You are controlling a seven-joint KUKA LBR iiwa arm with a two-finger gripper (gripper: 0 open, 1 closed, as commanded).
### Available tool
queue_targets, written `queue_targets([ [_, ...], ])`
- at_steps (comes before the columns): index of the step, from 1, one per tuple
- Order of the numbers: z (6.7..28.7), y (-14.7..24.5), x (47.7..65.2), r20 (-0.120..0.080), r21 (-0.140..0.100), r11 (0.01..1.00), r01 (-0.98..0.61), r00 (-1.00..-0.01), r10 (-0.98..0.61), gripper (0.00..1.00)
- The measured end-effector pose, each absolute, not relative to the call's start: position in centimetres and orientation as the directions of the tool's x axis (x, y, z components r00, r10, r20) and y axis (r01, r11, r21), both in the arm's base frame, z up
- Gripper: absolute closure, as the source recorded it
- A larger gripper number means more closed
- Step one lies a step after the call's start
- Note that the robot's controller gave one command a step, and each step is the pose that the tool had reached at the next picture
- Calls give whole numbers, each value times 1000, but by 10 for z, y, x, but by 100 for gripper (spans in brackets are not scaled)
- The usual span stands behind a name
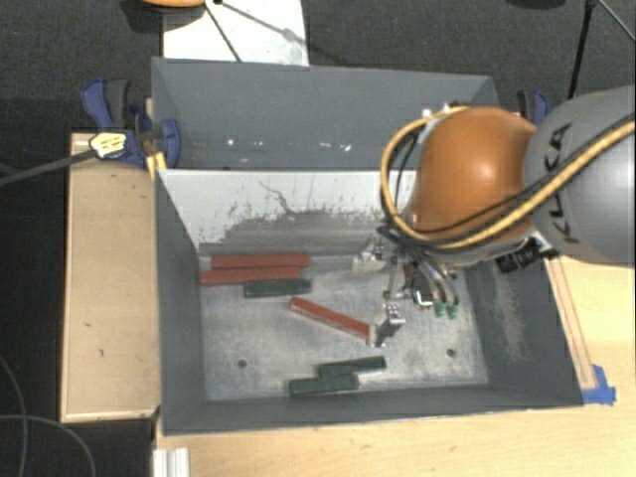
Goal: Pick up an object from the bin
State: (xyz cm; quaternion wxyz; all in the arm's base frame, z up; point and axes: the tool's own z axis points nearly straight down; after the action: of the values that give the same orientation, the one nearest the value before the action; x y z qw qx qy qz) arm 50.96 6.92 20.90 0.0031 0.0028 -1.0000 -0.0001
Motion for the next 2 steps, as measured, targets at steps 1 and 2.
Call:
queue_targets([
  [1, 213, 69, 511, -2, 1, 1000, -3, -1000, -3, 0],
  [2, 147, 76, 522, -8, 2, 999, 34, -999, 34, 0],
])
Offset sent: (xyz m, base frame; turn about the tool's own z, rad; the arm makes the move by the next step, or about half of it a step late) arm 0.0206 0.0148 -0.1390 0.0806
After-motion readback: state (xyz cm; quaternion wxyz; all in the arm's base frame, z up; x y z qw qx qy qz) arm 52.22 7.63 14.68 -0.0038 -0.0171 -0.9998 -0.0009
